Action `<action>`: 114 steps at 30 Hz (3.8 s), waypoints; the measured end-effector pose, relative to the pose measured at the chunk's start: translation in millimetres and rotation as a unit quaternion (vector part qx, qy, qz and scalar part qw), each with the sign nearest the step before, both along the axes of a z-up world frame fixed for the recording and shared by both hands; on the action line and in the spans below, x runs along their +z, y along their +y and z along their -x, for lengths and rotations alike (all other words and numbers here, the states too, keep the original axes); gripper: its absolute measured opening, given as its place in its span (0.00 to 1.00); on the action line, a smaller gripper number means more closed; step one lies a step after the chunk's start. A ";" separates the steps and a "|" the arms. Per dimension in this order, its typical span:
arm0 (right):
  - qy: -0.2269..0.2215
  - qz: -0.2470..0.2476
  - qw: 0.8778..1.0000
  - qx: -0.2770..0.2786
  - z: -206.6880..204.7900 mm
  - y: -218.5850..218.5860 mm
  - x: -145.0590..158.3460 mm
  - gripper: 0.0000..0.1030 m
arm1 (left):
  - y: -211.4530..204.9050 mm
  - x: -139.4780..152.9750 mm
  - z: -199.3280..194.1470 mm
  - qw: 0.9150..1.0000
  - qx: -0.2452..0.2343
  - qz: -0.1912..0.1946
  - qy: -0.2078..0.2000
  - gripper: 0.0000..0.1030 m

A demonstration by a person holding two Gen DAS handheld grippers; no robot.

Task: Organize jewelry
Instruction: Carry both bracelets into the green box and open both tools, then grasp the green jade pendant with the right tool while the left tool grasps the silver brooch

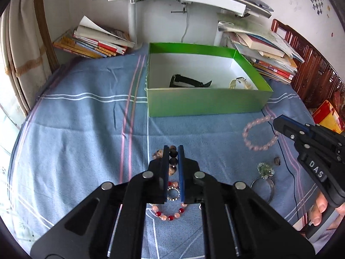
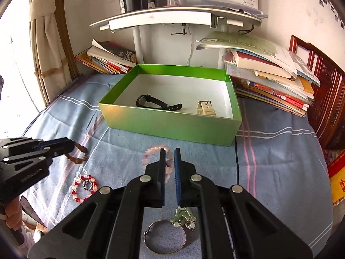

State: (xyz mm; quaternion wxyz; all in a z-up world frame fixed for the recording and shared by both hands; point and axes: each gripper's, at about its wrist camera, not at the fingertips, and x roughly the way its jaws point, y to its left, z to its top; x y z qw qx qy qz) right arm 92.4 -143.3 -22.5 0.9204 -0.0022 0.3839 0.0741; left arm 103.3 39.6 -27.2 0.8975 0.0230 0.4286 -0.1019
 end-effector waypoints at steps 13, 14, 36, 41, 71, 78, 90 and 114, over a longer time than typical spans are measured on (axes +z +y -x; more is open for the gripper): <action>-0.031 -0.027 0.999 -0.001 -12.0 -6.5 34.7 0.08 | -6.0 50.4 -16.6 0.999 -0.004 -0.004 -0.051 0.08; -0.044 -0.029 0.999 -0.006 -17.3 -9.4 46.0 0.08 | -8.0 61.9 -22.9 0.998 -0.003 -0.004 -0.064 0.08; 0.015 -0.013 0.999 -0.037 -129.3 -14.0 -2.9 0.46 | -21.1 30.1 -144.7 0.997 0.031 -0.048 -0.052 0.20; 0.011 -0.019 0.999 -0.030 -76.0 -23.4 4.5 0.46 | -4.2 27.4 -108.4 0.996 0.042 -0.064 -0.045 0.37; 0.085 -0.061 0.993 -0.064 63.8 -59.9 -78.6 0.46 | -32.1 -77.3 52.6 0.997 -0.048 -0.057 0.029 0.55; 0.077 -0.053 0.995 -0.035 47.5 -32.2 -74.5 0.42 | -33.5 -80.0 49.4 0.997 -0.045 -0.057 0.031 0.52; 0.075 -0.053 0.996 -0.013 32.6 -17.2 -72.0 0.07 | -31.7 -80.8 47.7 0.997 -0.043 -0.050 0.037 0.50; 0.070 -0.066 0.994 -0.059 13.5 -38.4 -71.5 0.08 | -25.1 -71.5 38.8 0.999 -0.030 -0.033 0.025 0.23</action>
